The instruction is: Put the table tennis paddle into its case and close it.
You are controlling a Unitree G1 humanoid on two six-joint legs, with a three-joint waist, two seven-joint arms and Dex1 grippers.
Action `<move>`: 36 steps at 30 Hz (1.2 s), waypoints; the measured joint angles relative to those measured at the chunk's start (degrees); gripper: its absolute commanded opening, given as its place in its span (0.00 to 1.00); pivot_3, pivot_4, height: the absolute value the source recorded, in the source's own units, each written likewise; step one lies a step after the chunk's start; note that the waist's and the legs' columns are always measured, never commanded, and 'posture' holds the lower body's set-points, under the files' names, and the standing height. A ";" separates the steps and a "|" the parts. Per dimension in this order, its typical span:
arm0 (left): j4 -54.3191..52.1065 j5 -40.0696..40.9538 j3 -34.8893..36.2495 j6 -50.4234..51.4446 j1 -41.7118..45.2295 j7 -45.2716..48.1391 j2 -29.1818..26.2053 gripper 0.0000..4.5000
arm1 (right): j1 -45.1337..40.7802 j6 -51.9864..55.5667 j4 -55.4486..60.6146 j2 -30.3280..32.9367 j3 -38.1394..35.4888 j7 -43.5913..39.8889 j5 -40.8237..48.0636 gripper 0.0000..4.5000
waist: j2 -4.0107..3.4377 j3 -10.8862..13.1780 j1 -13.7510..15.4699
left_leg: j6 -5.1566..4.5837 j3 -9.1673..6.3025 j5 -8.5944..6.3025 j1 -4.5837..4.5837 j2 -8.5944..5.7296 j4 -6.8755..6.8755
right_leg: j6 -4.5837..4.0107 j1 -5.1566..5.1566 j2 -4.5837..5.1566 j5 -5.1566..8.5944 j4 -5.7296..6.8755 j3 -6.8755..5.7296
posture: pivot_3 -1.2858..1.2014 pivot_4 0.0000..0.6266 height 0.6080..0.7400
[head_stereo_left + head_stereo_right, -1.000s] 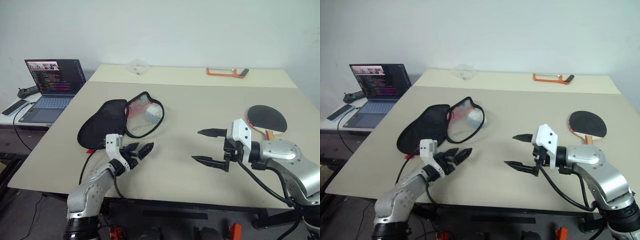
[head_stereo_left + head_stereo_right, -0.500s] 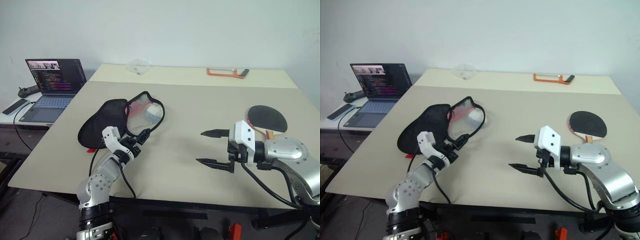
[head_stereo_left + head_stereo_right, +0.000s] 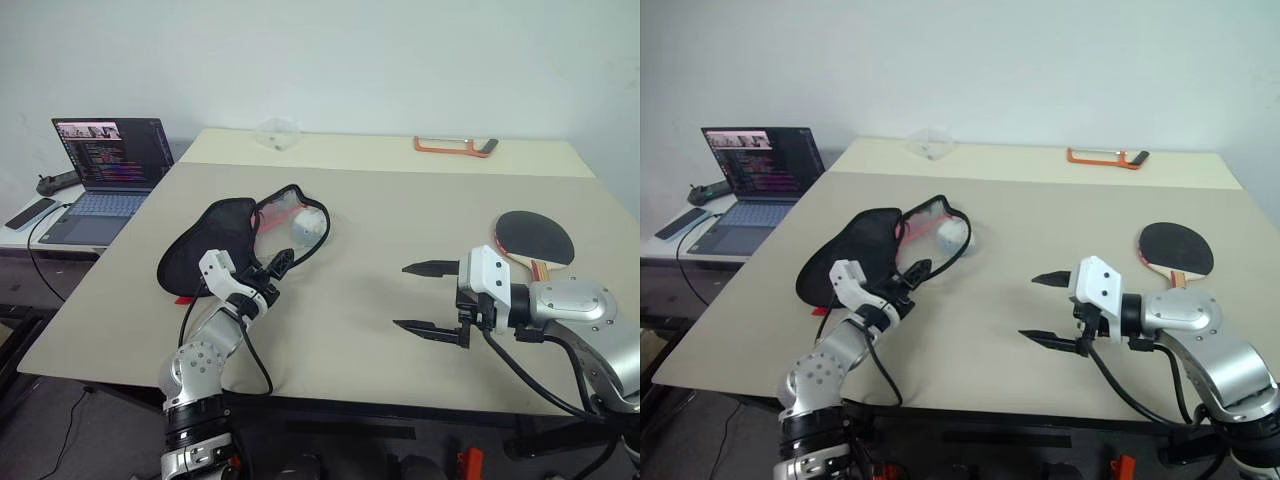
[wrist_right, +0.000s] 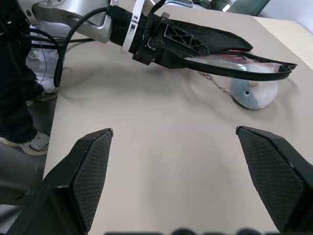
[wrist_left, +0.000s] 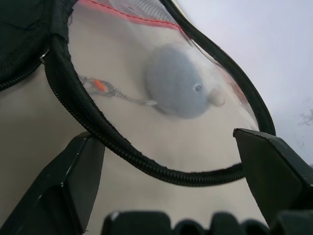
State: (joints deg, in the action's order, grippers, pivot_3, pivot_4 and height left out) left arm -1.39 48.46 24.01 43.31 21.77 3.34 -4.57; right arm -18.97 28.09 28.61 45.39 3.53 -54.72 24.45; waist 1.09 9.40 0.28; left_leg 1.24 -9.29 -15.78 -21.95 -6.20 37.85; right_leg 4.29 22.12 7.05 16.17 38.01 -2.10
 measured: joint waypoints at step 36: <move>12.80 2.80 -8.99 15.09 8.55 31.73 -22.68 0.01 | -4.18 1.47 -3.30 0.51 -5.08 -0.07 3.79 1.00 | 0.02 0.02 -0.31 | -0.04 -0.02 -0.02 -0.07 -0.05 -0.01 | 0.01 0.09 0.00 -0.01 0.00 -0.01 | 0.52 0.24 1.00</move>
State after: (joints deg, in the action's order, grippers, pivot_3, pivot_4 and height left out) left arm 11.41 51.26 15.02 58.40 30.32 35.06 -27.26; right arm -23.15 29.56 25.31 45.91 -1.55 -54.78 28.24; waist 1.11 9.42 -0.03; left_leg 1.20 -9.31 -15.80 -22.02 -6.25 37.84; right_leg 4.30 22.21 7.05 16.16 38.01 -2.10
